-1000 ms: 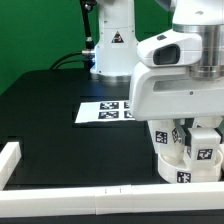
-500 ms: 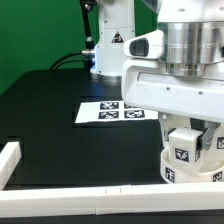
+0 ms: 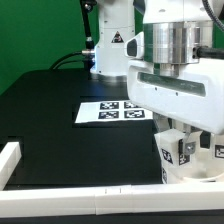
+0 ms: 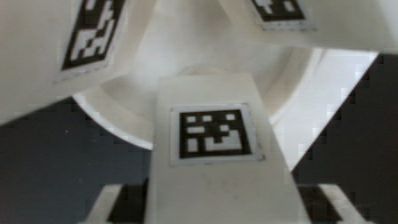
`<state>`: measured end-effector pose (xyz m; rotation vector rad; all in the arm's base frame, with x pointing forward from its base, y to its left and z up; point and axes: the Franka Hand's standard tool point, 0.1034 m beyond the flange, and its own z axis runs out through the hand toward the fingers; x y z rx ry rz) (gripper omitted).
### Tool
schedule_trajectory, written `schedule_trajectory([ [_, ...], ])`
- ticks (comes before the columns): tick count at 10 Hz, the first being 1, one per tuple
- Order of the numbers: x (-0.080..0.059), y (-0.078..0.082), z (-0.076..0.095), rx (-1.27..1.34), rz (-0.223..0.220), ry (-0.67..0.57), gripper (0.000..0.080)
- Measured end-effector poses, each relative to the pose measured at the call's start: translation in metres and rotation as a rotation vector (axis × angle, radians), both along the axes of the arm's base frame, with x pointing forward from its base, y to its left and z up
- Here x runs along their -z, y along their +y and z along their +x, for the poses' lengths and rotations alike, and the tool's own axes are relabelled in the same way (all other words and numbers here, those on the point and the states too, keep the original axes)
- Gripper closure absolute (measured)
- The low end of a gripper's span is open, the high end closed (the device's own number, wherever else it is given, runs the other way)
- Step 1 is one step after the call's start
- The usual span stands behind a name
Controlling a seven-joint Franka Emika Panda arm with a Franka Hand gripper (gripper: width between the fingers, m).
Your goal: Assemble stool
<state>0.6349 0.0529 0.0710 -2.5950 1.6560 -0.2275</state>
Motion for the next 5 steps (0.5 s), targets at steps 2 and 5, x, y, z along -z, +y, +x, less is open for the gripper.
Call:
schedule_trajectory([
  [2, 0.001, -0.0028, -0.0043, 0.14, 0.009, 0.015, 0.0464],
  [5, 0.0015, -0.0043, -0.0066, 0.214, 0.017, 0.026, 0.0463],
])
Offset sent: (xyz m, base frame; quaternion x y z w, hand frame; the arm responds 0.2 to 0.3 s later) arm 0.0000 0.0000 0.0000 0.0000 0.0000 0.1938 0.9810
